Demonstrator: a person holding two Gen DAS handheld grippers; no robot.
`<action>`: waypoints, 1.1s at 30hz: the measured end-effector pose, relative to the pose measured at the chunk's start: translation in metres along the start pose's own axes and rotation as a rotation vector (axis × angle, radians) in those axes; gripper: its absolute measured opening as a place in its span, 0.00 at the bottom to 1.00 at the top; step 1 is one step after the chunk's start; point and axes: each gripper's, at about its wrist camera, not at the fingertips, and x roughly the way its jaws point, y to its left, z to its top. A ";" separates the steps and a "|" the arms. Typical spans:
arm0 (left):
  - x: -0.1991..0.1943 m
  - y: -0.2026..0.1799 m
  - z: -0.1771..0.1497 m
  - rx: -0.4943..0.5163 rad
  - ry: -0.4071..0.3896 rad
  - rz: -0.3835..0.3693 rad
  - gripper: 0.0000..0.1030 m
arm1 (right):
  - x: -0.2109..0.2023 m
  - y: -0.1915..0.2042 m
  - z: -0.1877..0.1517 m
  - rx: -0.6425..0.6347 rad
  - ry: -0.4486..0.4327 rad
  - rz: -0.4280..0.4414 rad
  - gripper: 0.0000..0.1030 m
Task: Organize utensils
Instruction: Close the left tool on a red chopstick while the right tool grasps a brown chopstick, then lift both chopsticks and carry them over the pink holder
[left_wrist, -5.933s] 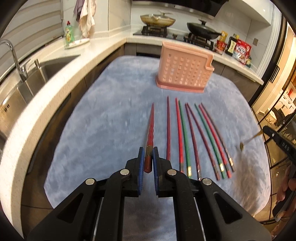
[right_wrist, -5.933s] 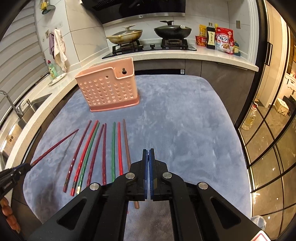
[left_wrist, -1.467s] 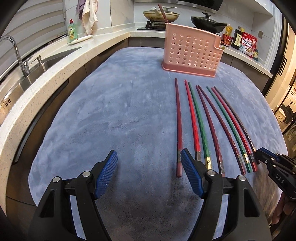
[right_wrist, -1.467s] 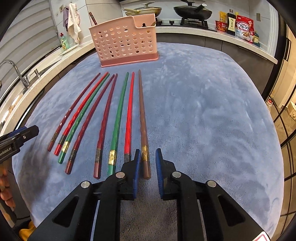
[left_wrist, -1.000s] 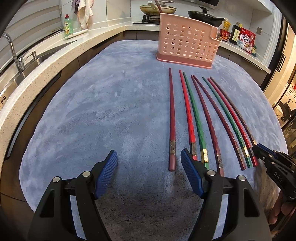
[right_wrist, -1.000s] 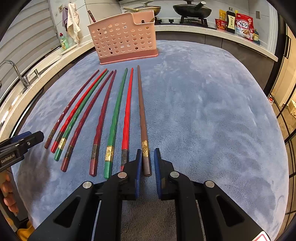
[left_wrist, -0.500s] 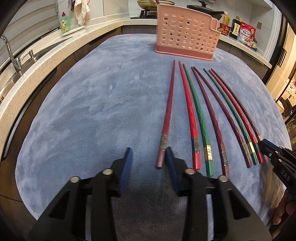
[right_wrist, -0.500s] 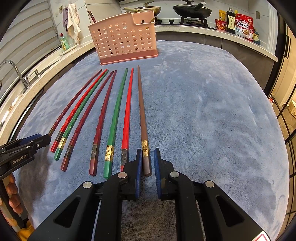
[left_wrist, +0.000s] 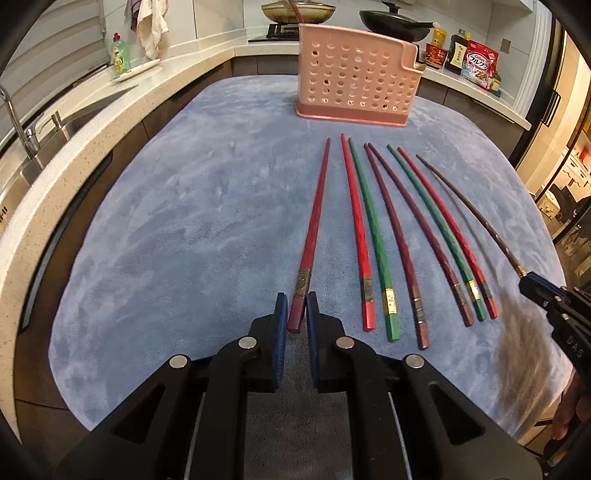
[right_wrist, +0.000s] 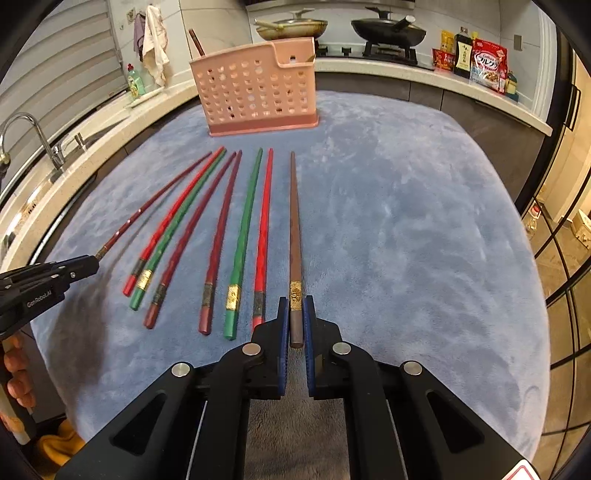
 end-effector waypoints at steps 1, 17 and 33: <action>-0.004 0.000 0.002 0.002 -0.004 0.000 0.10 | -0.005 0.000 0.003 0.001 -0.010 0.001 0.07; -0.074 0.024 0.075 -0.017 -0.101 -0.041 0.08 | -0.084 -0.012 0.097 0.068 -0.201 0.023 0.07; -0.113 0.028 0.195 -0.045 -0.269 -0.052 0.07 | -0.118 -0.036 0.199 0.156 -0.397 0.080 0.07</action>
